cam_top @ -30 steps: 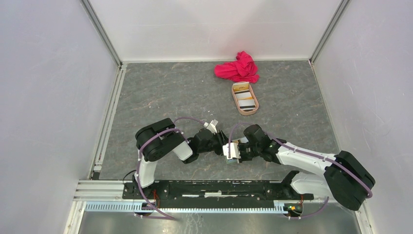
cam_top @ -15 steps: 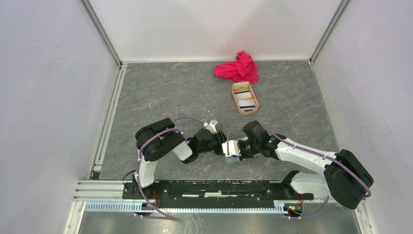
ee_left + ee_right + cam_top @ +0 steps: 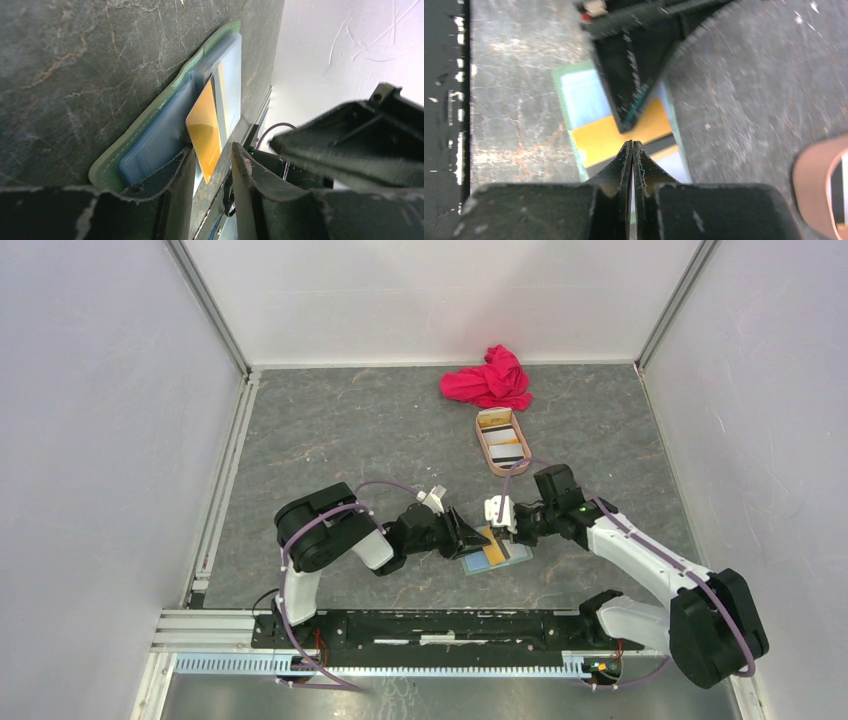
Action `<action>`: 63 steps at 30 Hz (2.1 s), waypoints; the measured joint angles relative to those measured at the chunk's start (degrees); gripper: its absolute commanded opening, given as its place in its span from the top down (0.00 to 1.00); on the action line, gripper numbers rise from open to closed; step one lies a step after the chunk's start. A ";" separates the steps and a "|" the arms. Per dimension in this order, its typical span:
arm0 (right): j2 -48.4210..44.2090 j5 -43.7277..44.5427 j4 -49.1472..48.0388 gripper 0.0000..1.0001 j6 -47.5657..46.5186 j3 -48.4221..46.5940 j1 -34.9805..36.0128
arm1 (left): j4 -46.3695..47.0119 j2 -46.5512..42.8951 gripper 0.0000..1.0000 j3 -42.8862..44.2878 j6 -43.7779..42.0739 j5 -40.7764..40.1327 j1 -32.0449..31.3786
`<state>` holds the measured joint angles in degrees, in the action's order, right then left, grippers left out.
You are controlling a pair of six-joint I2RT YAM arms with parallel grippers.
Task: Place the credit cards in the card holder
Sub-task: Insert the credit card into the card holder.
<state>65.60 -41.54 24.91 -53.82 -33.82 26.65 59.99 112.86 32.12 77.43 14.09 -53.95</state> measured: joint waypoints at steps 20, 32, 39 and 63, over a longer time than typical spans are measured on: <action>-0.68 9.14 -5.11 0.93 9.53 -0.02 -9.44 | -4.87 -4.09 0.68 -1.60 -0.09 -0.28 0.00; -0.13 10.36 -5.14 0.93 10.71 -0.02 -9.66 | -9.14 -5.03 0.73 -1.29 -1.16 -0.46 0.00; 0.92 12.13 -5.97 0.95 12.07 -0.02 -9.97 | -11.74 -5.18 0.73 0.42 -2.54 -0.48 0.00; 6.21 21.05 -6.34 1.00 13.77 -0.02 -10.27 | -15.63 -3.37 0.75 5.88 -4.02 -0.35 0.00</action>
<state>71.81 -20.49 18.57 -40.05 -33.85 16.38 44.36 109.49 38.00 73.41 13.74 -53.95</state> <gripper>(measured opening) 0.006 0.263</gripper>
